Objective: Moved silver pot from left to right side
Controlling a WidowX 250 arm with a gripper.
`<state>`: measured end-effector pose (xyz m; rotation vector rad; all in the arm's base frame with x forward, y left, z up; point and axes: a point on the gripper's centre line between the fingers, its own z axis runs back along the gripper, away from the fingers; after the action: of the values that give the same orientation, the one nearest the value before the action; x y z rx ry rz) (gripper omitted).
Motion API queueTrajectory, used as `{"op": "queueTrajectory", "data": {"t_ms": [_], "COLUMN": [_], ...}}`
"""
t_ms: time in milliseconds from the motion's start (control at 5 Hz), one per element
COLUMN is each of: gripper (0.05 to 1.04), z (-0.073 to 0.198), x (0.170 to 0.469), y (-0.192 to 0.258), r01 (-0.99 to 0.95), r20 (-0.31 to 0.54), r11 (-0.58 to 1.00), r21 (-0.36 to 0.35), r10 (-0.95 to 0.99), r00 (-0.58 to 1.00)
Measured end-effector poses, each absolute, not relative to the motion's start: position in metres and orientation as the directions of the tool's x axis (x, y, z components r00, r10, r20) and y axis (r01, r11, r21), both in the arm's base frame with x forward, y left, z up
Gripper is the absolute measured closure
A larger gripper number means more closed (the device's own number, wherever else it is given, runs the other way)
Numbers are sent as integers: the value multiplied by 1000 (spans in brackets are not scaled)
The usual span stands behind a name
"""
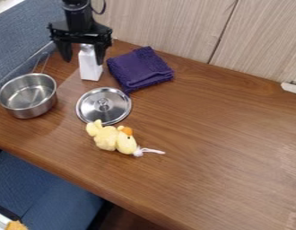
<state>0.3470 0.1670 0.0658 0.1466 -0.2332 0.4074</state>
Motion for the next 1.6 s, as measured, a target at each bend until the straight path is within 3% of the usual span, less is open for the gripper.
{"op": "queueTrajectory", "data": {"t_ms": [400, 800, 1000, 1400, 1600], "gripper": [84, 84, 131, 730, 935], "z": [23, 4, 3, 0, -2], "x": [325, 309, 307, 307, 306], "y": [194, 214, 219, 219, 220], "r01": [-431, -448, -460, -479, -488], "r20": [168, 126, 129, 139, 139], "r11": [883, 849, 838, 831, 826], "r21": [188, 278, 294, 283, 281], "r10": [403, 430, 442, 459, 469], "r00": [899, 894, 887, 878, 872]}}
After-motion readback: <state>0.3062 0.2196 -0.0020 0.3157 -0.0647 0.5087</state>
